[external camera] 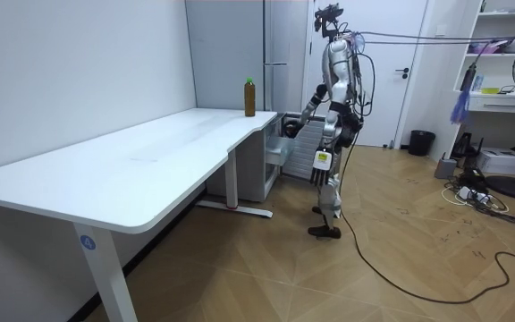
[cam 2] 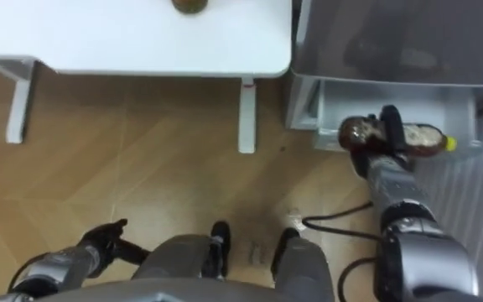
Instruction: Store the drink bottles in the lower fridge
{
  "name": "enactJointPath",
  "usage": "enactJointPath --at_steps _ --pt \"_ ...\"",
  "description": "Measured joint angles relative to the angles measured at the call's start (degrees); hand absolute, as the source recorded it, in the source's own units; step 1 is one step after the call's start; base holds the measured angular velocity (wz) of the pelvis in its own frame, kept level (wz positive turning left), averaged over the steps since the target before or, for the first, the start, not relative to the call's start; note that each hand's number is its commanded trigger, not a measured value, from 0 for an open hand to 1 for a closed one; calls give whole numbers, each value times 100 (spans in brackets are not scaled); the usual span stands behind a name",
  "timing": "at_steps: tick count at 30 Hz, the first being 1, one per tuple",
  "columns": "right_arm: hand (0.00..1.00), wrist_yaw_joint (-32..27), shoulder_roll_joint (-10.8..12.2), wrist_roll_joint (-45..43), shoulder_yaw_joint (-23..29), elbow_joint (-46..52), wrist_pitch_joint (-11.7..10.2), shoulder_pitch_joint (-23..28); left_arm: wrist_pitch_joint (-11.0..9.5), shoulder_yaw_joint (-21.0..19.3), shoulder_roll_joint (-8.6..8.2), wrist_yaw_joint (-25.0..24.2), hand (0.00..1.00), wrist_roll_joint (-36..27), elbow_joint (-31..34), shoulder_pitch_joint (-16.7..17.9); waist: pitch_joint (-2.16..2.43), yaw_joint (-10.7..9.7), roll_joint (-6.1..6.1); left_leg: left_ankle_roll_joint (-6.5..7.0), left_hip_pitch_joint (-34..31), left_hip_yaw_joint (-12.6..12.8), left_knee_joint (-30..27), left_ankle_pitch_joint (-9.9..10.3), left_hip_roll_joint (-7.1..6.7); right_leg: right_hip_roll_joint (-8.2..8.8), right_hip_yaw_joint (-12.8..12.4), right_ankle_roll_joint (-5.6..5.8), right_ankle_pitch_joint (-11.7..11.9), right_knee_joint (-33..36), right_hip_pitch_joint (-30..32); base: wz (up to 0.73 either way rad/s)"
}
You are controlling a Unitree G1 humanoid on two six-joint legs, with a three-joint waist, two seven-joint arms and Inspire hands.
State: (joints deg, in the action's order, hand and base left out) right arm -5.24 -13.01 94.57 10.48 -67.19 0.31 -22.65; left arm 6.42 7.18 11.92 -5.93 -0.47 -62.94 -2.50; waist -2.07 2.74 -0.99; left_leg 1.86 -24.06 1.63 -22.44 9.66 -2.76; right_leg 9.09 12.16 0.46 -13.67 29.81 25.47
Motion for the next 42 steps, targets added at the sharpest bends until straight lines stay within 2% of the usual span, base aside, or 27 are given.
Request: enactJointPath --at_steps 2,4,7,10,13,16,22,23,24,25,32,42 --pt "100 2 -86 -99 -3 -18 16 -126 -57 -3 0 42 0 2 -134 -168 -45 33 33 1 -185 9 -120 1 -21 22 -47 8 -45 102 184 7" --pt "100 2 -179 -247 -10 -17 60 -230 -62 -6 5 70 0 0 -158 -275 -68 62 61 1 -387 20 -294 4 -19 42 -36 4 -74 226 326 12" --pt "100 26 -447 -272 -67 -103 100 -555 -93 71 9 179 0 -148 -152 -475 -138 179 138 43 -748 208 -604 59 7 89 -118 -19 -141 561 716 1" --pt "100 23 -608 -289 -91 -117 100 -767 -180 143 18 309 0 -243 -171 -547 -162 211 184 61 -960 244 -804 124 4 151 -109 -44 -236 791 937 5" --pt "100 -81 -777 -324 -92 -117 100 -1036 -196 144 44 331 0 -409 -168 -603 -170 222 224 71 -1254 285 -1019 159 13 186 -130 -55 -295 1046 1230 14" --pt "100 -204 -802 -539 -86 -116 100 -1207 -178 151 44 356 0 -622 -182 -579 -171 230 267 71 -1473 294 -1189 159 3 240 -117 -88 -306 1257 1466 3" --pt "100 -569 -815 -574 -80 -117 136 -1372 -183 79 55 425 0 -649 -174 -578 -166 230 337 63 -1616 297 -1360 164 2 291 -105 -144 -340 1466 1617 2" --pt "37 -621 -834 -596 -80 -117 175 -1420 -184 70 73 429 0 -638 -165 -577 -166 229 338 57 -1672 294 -1430 174 9 290 -106 -153 -346 1516 1666 0" --pt "11 -647 -838 -612 -80 -117 180 -1453 -183 70 86 433 0 -625 -165 -579 -165 226 339 54 -1703 296 -1454 178 9 294 -110 -157 -347 1543 1701 0" --pt "0 -665 -853 -616 -81 -116 182 -1494 -183 72 107 450 0 -624 -165 -585 -161 220 348 55 -1768 300 -1529 192 6 306 -130 -171 -357 1621 1774 0" --pt "0 -821 -946 -610 -82 -117 210 -1634 -173 87 234 531 0 -621 -164 -531 -160 235 347 40 -2029 302 -1948 317 16 378 -111 -242 -488 2044 1995 2" --pt "0 -868 -948 -471 -76 -182 206 -1638 -172 106 233 581 0 -675 -117 -406 -155 229 338 30 -2119 219 -2109 355 17 362 -54 -246 -522 2102 1983 2"
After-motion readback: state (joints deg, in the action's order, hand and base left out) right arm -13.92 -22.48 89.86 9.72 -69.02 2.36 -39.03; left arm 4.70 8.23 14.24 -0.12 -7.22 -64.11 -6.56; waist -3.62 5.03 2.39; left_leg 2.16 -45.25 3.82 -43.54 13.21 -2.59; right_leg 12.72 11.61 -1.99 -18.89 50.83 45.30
